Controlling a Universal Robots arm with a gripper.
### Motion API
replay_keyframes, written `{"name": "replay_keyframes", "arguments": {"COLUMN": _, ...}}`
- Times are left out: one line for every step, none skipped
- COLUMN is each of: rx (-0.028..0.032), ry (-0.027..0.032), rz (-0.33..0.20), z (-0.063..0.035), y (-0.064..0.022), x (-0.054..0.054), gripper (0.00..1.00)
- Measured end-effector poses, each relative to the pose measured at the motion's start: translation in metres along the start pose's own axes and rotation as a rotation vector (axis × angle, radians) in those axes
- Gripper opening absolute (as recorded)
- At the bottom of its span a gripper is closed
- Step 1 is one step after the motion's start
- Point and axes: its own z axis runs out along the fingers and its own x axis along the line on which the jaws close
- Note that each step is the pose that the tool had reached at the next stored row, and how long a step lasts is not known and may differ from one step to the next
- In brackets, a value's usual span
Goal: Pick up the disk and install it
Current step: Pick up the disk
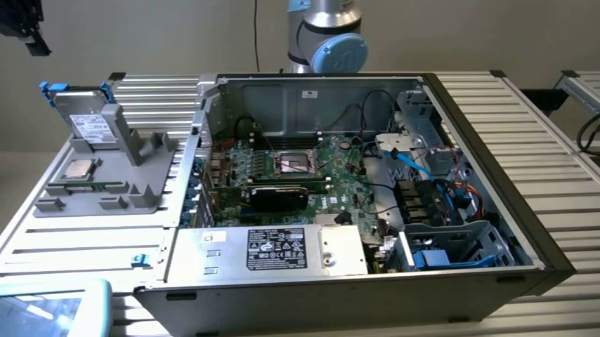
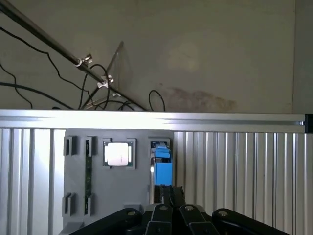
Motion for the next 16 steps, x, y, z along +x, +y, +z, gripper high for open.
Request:
{"name": "replay_keyframes", "arguments": {"rx": 0.0000, "ry": 0.0000, "rz": 0.000, "z": 0.0000, "y": 0.0000, "x": 0.0000, "gripper": 0.11}}
{"name": "replay_keyframes", "arguments": {"rx": 0.0000, "ry": 0.0000, "rz": 0.000, "z": 0.0000, "y": 0.0000, "x": 0.0000, "gripper": 0.11}}
{"name": "replay_keyframes", "arguments": {"rx": 0.0000, "ry": -0.0001, "rz": 0.000, "z": 0.0000, "y": 0.0000, "x": 0.0000, "gripper": 0.11}}
{"name": "replay_keyframes", "arguments": {"rx": 0.0000, "ry": -0.0001, "rz": 0.000, "z": 0.0000, "y": 0.0000, "x": 0.0000, "gripper": 0.11}}
{"name": "replay_keyframes", "arguments": {"rx": 0.0001, "ry": 0.0000, "rz": 0.000, "z": 0.0000, "y": 0.0000, "x": 0.0000, "gripper": 0.12}}
{"name": "replay_keyframes", "arguments": {"rx": 0.0001, "ry": -0.0001, "rz": 0.000, "z": 0.0000, "y": 0.0000, "x": 0.0000, "gripper": 0.18}}
{"name": "replay_keyframes", "arguments": {"rx": 0.0000, "ry": -0.0001, "rz": 0.000, "z": 0.0000, "y": 0.0000, "x": 0.0000, "gripper": 0.18}}
{"name": "replay_keyframes", "arguments": {"rx": 0.0000, "ry": 0.0000, "rz": 0.000, "z": 0.0000, "y": 0.0000, "x": 0.0000, "gripper": 0.31}}
{"name": "replay_keyframes", "arguments": {"rx": 0.0000, "ry": 0.0000, "rz": 0.000, "z": 0.0001, "y": 0.0000, "x": 0.0000, "gripper": 0.31}}
{"name": "replay_keyframes", "arguments": {"rx": 0.0001, "ry": -0.0001, "rz": 0.000, "z": 0.0002, "y": 0.0000, "x": 0.0000, "gripper": 0.36}}
{"name": "replay_keyframes", "arguments": {"rx": 0.0000, "ry": -0.0001, "rz": 0.000, "z": 0.0003, "y": 0.0000, "x": 0.0000, "gripper": 0.36}}
{"name": "replay_keyframes", "arguments": {"rx": -0.0001, "ry": -0.0001, "rz": 0.000, "z": 0.0004, "y": 0.0000, "x": 0.0000, "gripper": 0.42}}
{"name": "replay_keyframes", "arguments": {"rx": -0.0003, "ry": -0.0001, "rz": 0.000, "z": 0.0007, "y": -0.0001, "x": 0.0000, "gripper": 0.48}}
{"name": "replay_keyframes", "arguments": {"rx": -0.0007, "ry": 0.0003, "rz": 0.000, "z": 0.0012, "y": -0.0001, "x": 0.0001, "gripper": 0.48}}
{"name": "replay_keyframes", "arguments": {"rx": -0.0009, "ry": 0.0019, "rz": 0.000, "z": 0.0023, "y": -0.0001, "x": 0.0001, "gripper": 0.55}}
{"name": "replay_keyframes", "arguments": {"rx": -0.0008, "ry": 0.0044, "rz": 0.000, "z": 0.0036, "y": -0.0001, "x": 0.0001, "gripper": 0.55}}
